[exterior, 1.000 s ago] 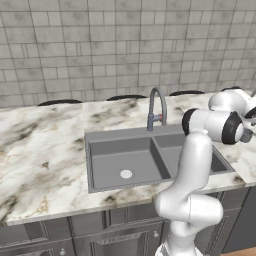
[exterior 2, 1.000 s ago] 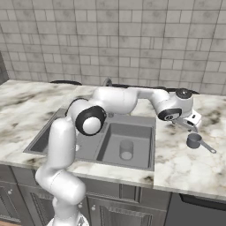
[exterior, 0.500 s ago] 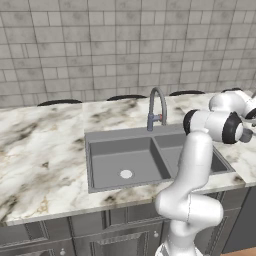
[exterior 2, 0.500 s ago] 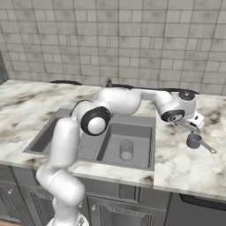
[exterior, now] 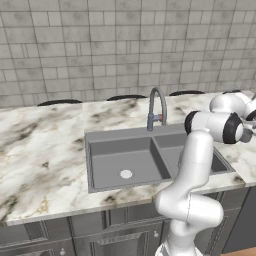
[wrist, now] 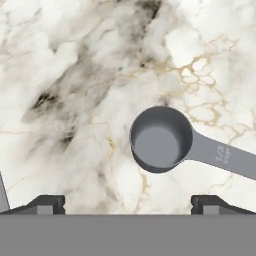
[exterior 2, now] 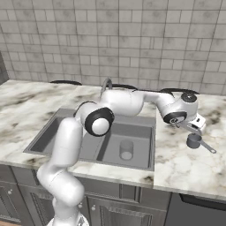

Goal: Move any existing items from the left basin to the right basin for drying. Then move the measuring cup from the counter to the left basin of the sink for washing.

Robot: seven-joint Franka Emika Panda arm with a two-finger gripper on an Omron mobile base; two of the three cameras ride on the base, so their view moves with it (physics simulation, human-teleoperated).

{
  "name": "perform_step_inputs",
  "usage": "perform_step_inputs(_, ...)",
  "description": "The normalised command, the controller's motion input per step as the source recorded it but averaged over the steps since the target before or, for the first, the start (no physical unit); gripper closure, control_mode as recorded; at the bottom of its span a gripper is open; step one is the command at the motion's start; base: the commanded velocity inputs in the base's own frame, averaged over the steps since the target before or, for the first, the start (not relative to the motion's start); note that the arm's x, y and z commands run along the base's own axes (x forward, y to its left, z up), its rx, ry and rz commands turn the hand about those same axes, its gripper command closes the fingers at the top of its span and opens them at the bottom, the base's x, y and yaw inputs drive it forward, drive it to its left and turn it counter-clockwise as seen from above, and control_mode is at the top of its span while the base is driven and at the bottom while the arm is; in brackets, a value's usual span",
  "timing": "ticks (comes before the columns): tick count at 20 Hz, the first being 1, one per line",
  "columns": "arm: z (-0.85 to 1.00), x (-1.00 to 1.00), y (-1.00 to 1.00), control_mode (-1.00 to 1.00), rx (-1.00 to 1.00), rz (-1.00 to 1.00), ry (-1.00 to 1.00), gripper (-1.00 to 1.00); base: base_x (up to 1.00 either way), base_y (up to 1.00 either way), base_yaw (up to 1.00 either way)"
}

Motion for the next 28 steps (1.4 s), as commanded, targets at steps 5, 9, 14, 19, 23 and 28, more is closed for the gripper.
perform_step_inputs(5,-0.15,0.05,-0.11,-1.0,0.0,0.0,0.02,-1.0,0.0,0.0,0.0)
perform_step_inputs(9,-0.14,0.09,-0.07,-1.0,0.0,0.0,0.02,-1.0,0.0,0.0,0.0)
perform_step_inputs(14,-0.13,0.14,-0.05,-1.0,0.0,0.0,0.03,-1.0,0.0,0.0,0.0)
perform_step_inputs(19,-0.08,0.21,-0.01,-1.0,0.0,0.0,0.03,-1.0,0.0,0.0,0.0)
perform_step_inputs(23,-0.07,0.2,-0.01,-1.0,0.0,0.0,0.03,-1.0,0.0,0.0,0.0)
perform_step_inputs(28,-0.09,0.15,-0.01,-1.0,0.0,0.0,0.03,-1.0,0.0,0.0,0.0)
